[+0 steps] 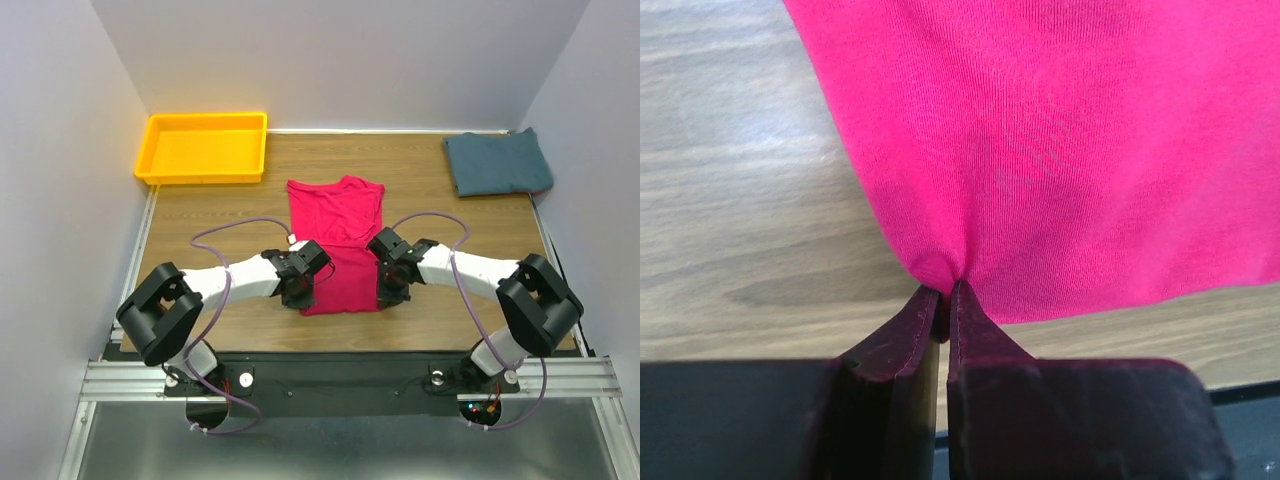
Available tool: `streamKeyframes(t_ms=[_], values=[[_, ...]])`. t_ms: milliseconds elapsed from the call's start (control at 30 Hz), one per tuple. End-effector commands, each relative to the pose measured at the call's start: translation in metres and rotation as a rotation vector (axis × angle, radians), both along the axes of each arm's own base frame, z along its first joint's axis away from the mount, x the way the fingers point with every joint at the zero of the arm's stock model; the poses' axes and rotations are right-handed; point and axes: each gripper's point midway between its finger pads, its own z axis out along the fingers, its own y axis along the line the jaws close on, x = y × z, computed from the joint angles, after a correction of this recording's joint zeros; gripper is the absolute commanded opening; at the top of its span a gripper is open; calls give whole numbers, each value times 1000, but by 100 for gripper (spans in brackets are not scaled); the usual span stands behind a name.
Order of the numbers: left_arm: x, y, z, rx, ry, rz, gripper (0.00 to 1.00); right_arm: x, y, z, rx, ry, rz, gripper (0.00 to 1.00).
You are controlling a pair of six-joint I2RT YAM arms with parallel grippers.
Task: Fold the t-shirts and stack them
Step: Fold the tshirt
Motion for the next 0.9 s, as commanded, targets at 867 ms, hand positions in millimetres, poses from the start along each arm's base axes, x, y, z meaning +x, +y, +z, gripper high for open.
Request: streamKeyframes(t_ms=[867], values=[[27,14,156,-230,-318,98,0,39,-26,189,-46,-285,81,1]])
